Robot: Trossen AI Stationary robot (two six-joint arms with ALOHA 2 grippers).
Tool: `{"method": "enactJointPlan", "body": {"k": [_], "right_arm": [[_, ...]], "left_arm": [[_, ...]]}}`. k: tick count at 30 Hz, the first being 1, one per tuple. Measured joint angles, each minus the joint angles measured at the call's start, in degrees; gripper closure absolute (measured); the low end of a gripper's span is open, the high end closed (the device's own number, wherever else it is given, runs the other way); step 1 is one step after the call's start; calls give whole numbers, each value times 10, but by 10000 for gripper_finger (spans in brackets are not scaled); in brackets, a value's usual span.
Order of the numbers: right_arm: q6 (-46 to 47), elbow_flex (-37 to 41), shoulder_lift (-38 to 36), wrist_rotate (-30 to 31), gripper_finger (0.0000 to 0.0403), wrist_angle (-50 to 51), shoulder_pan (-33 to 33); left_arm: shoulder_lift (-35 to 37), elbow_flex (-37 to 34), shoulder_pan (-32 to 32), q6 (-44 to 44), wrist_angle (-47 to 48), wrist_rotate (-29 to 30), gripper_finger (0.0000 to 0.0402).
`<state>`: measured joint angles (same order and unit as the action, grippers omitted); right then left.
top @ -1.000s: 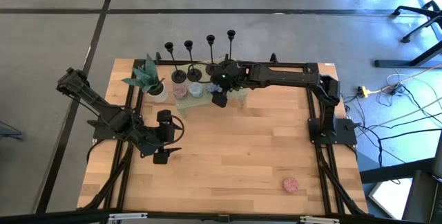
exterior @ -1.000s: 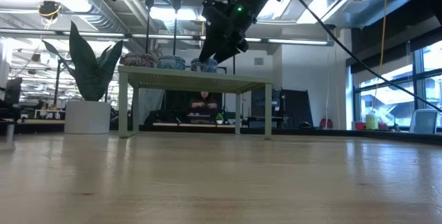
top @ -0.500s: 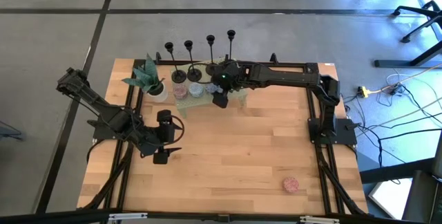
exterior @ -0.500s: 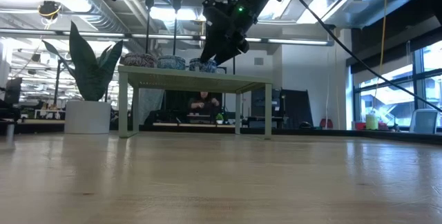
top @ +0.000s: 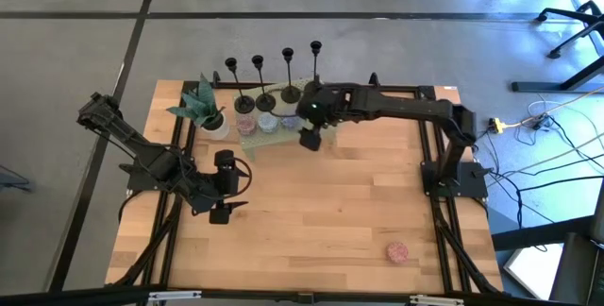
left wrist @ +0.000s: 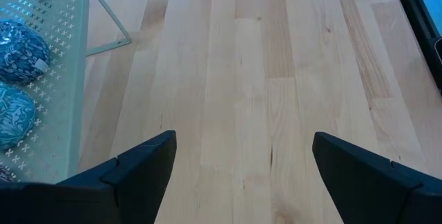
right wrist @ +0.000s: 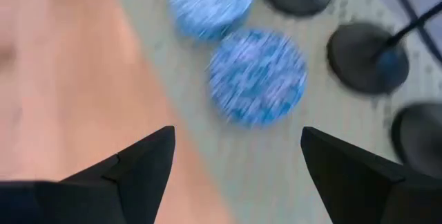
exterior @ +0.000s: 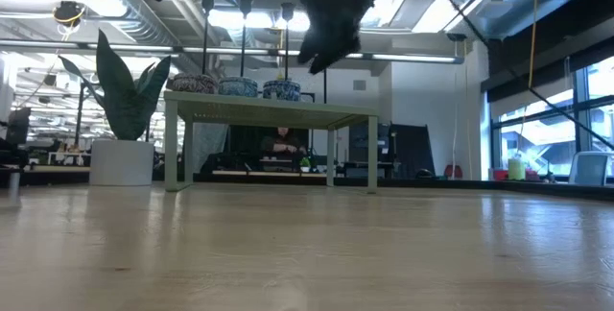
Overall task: Pick & Place candle stick holders
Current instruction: Put the red scented candle on the shelf
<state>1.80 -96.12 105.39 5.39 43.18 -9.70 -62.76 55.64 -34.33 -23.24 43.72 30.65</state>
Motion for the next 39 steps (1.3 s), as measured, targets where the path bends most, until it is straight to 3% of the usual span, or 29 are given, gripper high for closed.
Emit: {"method": "enactJointPlan", "body": {"k": [9,18,23,26,33,39], "right_arm": [[113,0,-73,-21,86,196,100],[358,0,-85,-93,86,397,222],[453,0,-82,-153,86,428,289],[445,0,-82,-174,86,434,328],[462,0,-82,-139,86,468,418],[549,40,-117,-116,86,444,474]], "left_arm": [[0,0,0,-1,-2,37,64],[-2,0,18,-59,-3,161,64],[-17,0,63,-131,-3,160,64],[-25,0,90,-146,-3,160,64],[-31,0,131,-117,-29,148,64],[-31,0,143,-51,-93,107,64]]}}
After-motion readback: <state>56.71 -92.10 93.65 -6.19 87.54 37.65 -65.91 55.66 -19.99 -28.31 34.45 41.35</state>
